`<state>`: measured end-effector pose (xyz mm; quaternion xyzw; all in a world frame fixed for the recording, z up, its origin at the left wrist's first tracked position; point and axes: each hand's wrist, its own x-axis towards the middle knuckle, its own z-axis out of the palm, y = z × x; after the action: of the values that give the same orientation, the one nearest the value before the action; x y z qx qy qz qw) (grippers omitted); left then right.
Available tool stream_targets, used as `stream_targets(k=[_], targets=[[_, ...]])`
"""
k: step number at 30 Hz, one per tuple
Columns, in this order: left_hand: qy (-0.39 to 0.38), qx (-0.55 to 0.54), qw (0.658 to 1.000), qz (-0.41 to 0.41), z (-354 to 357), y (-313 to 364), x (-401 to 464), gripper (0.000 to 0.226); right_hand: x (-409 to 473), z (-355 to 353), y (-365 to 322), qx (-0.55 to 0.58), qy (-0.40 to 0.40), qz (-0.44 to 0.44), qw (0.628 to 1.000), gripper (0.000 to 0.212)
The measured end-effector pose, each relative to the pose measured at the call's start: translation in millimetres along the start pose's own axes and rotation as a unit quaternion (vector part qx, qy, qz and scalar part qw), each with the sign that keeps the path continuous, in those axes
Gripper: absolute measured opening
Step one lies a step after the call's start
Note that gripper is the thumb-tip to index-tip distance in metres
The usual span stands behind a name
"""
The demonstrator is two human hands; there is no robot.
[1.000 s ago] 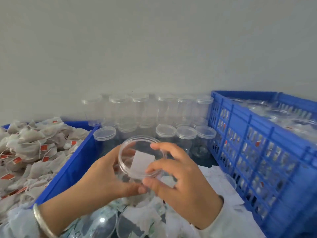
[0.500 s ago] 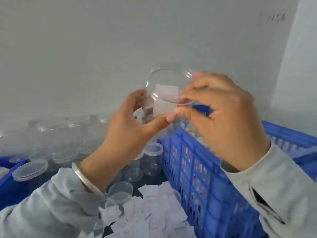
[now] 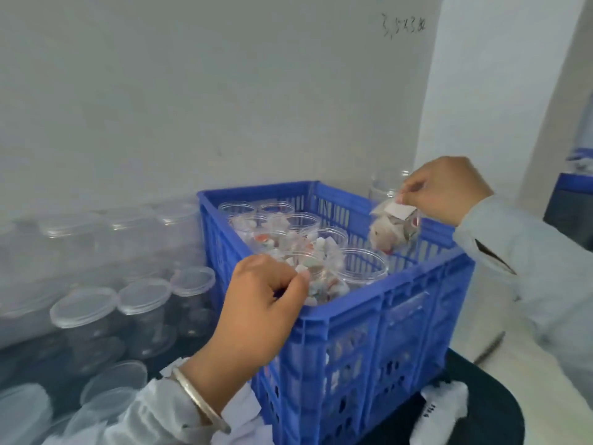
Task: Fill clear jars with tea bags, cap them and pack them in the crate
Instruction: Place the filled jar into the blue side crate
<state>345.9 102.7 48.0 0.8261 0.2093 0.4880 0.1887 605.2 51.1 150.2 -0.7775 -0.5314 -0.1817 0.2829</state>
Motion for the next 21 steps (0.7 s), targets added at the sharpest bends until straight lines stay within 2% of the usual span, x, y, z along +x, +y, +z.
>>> stream_targets(k=[4, 6, 12, 18, 21], targets=[[0.021, -0.018, 0.999, 0.03, 4.1, -3.6, -1.4, 0.055, 5.5, 32.7, 14.3, -0.08, -0.174, 0.043, 0.98, 0.013], [0.026, -0.017, 0.999, 0.031, 5.7, -6.7, -2.4, 0.054, 7.5, 45.9, 15.1, -0.123, -0.225, 0.057, 0.965, 0.019], [0.048, -0.029, 0.998, 0.04, 10.4, -11.1, -7.0, 0.053, 19.8, 67.2, 11.6, -0.128, -0.242, 0.021, 0.962, 0.03], [0.08, -0.04, 0.996, 0.03, 15.5, -11.8, -11.6, 0.051, 18.4, 71.7, 14.5, 0.007, -0.196, -0.003, 0.981, 0.018], [0.086, -0.048, 0.995, 0.021, 16.5, -11.4, -13.3, 0.049, 19.7, 80.9, 13.1, -0.085, -0.252, -0.029, 0.963, 0.027]])
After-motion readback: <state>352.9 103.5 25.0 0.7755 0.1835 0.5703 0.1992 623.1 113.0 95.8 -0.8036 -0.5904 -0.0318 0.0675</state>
